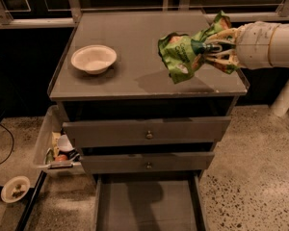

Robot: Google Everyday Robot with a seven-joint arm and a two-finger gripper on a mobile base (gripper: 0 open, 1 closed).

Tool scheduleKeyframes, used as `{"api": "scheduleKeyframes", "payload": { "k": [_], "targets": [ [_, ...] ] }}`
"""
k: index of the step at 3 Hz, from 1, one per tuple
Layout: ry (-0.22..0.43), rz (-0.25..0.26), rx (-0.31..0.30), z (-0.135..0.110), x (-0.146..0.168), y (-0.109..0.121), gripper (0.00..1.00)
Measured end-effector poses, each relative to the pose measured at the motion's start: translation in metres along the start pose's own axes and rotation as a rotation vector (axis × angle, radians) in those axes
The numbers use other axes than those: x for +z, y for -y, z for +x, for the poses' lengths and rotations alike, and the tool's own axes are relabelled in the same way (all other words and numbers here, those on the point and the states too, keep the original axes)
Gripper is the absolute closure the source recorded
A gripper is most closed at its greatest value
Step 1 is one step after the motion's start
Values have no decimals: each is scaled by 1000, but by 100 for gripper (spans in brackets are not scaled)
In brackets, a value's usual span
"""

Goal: Pick green rice chip bag from bottom drawer and place on counter

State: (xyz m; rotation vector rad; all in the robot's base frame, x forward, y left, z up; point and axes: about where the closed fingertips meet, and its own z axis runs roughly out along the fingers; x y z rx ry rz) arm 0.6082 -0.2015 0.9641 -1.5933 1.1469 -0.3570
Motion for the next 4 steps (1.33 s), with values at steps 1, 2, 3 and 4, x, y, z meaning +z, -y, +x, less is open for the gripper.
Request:
{"api": "scheduleKeyframes", "payload": {
  "k": [1, 2, 3, 4],
  "targets": [
    [-3, 18, -7, -1, 2, 4, 100],
    [48, 10, 1, 3, 25, 16, 100],
    [162, -10, 76, -1, 62, 32, 100],
    [231, -52, 145, -4, 92, 34, 100]
  ]
}}
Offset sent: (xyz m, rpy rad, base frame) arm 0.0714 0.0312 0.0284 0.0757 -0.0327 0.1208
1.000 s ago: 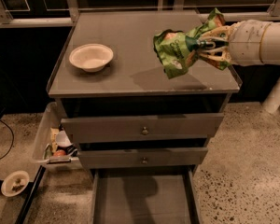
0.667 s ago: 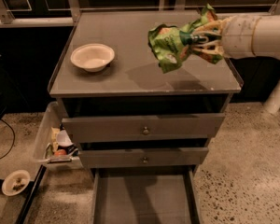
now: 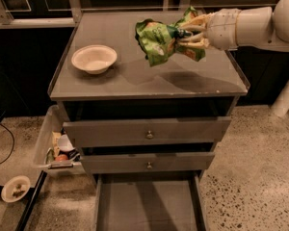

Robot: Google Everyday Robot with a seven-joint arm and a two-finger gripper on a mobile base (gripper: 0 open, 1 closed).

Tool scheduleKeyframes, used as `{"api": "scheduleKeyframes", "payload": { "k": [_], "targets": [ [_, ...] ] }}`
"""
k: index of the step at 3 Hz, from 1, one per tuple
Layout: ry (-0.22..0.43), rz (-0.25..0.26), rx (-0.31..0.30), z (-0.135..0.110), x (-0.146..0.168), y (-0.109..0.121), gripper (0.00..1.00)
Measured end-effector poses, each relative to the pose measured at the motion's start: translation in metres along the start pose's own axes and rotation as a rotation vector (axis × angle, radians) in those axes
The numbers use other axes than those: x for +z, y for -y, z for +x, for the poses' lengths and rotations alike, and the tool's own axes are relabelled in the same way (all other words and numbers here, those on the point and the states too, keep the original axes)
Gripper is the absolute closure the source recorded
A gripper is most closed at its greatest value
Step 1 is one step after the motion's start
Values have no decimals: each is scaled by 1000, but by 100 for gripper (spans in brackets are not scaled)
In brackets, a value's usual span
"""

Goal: Pick green rice chip bag from bottom drawer and place on counter

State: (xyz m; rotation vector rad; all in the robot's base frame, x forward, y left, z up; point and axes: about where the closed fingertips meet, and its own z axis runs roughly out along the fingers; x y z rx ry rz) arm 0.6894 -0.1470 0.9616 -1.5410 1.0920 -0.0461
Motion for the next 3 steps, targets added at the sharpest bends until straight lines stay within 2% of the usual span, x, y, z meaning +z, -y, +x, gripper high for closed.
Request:
{"api": "scheduleKeyframes", "payload": {
  "k": [1, 2, 3],
  "targets": [
    [4, -50, 53, 8, 17, -5, 100],
    [-44, -87, 90, 25, 25, -9, 100],
    [-119, -90, 132, 53, 25, -8, 100]
  ]
}}
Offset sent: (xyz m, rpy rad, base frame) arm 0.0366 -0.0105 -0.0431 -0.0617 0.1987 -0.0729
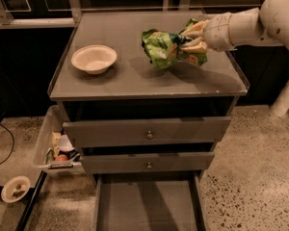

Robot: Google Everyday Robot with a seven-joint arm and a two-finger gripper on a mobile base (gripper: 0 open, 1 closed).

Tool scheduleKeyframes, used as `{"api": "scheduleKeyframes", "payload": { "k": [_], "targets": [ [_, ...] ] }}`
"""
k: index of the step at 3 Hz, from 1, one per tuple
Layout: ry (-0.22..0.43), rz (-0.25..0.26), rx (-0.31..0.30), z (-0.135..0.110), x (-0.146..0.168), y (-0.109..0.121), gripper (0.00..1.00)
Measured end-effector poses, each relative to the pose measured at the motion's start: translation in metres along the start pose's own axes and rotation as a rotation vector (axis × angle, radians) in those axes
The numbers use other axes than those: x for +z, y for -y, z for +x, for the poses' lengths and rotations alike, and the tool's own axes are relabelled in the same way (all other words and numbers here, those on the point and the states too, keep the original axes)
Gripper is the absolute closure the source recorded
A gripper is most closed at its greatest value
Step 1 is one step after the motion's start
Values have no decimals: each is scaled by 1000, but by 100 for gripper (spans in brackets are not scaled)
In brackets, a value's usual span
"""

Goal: Pick green rice chip bag from bottom drawer and place on counter

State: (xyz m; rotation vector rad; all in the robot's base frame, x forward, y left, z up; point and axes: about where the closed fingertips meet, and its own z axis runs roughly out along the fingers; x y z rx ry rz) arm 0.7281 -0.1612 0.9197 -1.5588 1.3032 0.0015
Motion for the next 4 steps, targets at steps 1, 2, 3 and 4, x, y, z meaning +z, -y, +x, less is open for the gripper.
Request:
{"api": "scheduleKeyframes", "payload": {
  "k": [1, 2, 3, 4],
  "targets": [
    [-44, -4, 46, 23, 3, -4, 100],
    [-46, -5, 49, 24, 3, -4, 82],
    [-46, -5, 49, 24, 3, -4, 59],
    [-46, -5, 49, 24, 3, -4, 36]
  ]
}}
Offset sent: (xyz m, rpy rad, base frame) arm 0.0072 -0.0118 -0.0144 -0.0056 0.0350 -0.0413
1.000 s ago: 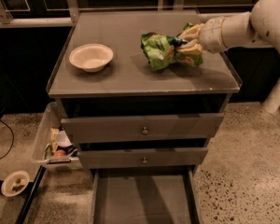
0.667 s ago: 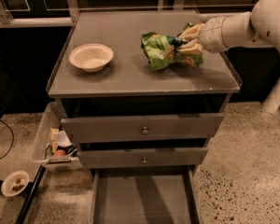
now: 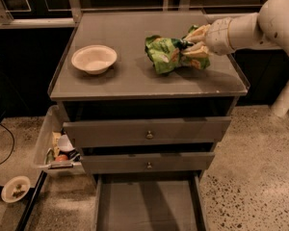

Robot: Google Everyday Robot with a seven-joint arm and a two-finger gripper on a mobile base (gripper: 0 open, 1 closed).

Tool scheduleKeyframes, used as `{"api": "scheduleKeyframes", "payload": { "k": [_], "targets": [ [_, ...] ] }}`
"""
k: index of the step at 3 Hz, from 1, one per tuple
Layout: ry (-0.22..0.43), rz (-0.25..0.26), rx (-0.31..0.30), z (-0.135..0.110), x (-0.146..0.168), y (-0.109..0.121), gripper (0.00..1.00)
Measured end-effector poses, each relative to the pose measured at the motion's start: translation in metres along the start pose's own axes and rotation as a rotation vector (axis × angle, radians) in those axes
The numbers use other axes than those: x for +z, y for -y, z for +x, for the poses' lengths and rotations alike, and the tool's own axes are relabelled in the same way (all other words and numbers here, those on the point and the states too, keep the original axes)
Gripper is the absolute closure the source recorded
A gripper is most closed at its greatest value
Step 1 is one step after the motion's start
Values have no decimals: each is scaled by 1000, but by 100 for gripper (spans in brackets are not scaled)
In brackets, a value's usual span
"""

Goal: Pick green rice chip bag from bottom drawer and place on counter

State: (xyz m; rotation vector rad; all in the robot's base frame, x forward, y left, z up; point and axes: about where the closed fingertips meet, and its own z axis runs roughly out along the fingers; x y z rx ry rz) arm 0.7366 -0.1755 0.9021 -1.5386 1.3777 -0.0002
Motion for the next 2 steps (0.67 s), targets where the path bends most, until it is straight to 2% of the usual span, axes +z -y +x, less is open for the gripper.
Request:
{"api": "scheduleKeyframes", "payload": {
  "k": [1, 2],
  "targets": [
    [0, 0, 0, 0, 0, 0, 13],
    [0, 0, 0, 0, 0, 0, 0]
  ]
}}
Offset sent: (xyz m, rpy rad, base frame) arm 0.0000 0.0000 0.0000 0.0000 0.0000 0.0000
